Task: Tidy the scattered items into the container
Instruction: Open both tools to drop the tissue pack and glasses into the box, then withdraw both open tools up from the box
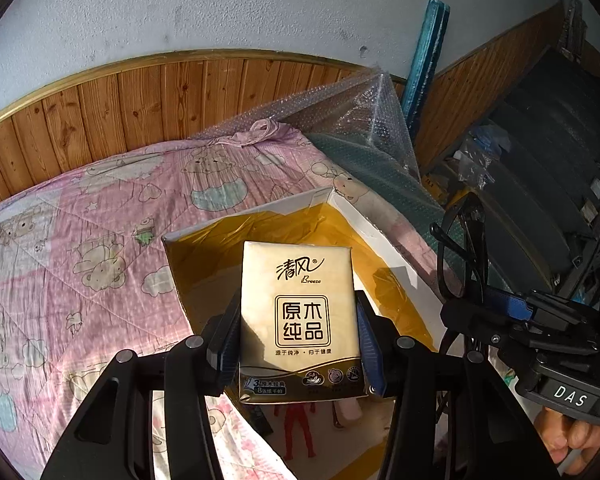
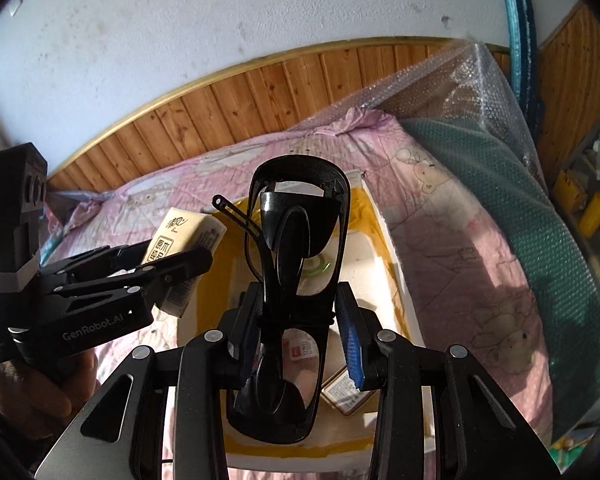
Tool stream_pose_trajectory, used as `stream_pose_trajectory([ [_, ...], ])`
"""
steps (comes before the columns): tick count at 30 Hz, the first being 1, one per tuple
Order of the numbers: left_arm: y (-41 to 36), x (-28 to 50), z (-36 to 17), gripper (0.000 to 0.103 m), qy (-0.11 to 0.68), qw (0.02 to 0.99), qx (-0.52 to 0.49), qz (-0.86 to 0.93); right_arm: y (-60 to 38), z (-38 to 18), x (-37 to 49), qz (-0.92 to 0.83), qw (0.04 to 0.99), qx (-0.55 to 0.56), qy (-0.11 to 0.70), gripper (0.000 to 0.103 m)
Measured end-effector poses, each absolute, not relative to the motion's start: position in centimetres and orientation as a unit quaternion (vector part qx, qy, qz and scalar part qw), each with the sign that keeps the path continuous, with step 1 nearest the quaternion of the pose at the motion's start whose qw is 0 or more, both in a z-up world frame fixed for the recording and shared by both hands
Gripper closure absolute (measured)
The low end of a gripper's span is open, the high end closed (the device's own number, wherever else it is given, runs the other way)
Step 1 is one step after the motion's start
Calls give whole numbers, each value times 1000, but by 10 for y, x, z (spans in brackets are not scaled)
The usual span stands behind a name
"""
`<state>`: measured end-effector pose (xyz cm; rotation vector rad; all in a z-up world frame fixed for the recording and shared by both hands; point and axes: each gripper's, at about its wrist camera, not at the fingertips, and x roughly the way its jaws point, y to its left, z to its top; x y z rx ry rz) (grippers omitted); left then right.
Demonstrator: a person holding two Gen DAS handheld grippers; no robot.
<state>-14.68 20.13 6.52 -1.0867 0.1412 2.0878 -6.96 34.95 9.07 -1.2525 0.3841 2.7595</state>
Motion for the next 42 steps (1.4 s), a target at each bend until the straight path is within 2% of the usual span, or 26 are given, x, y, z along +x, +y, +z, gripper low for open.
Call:
stream_pose_trajectory([
  [9,219,-157,25,51,66,348,-484,800,358,59,-132,882,44,-468,34,65],
  [20,231,-158,-3,51,93,316,-499,802,363,15,-186,856,39,-513,-52,63],
  [23,233,-162,-7,48,100,311,-492,807,371,11,-187,858,53,-510,-33,54],
  [26,224,-161,-3,44,95,315,-486,810,375,20,-175,864,54,-500,0,53],
  [34,174,-148,31,44,65,322,-462,824,354,53,-119,877,39,-477,49,53],
  [42,142,-100,42,44,71,347,-469,809,306,73,-56,878,27,-476,45,53],
])
